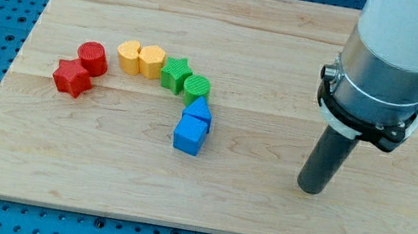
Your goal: Slide your arm towards the green circle
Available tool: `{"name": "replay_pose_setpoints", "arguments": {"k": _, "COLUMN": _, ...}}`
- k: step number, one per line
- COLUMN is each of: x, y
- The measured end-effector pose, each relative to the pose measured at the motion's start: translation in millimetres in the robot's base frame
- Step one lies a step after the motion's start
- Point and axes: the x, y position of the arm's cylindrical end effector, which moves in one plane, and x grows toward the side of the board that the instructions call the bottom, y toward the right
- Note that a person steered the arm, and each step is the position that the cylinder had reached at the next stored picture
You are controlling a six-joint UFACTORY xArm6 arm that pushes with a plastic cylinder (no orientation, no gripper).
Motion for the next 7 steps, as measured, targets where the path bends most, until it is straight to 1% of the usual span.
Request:
{"name": "replay_pose_setpoints", "arguments": {"k": 1, "x": 4, "y": -6}}
{"name": "replay_pose_setpoints", "arguments": {"k": 2, "x": 29, "y": -29}}
{"name": "replay_pose_setpoints", "arguments": {"k": 3, "x": 57, "y": -69}}
{"name": "replay_pose_setpoints", "arguments": {"k": 4, "x": 61, "y": -94}}
{"name": "replay_pose_setpoints", "arguments": {"k": 5, "x": 61, "y": -105}}
{"name": "replay_pose_setpoints", "arguments": {"k": 7, "x": 61, "y": -102}}
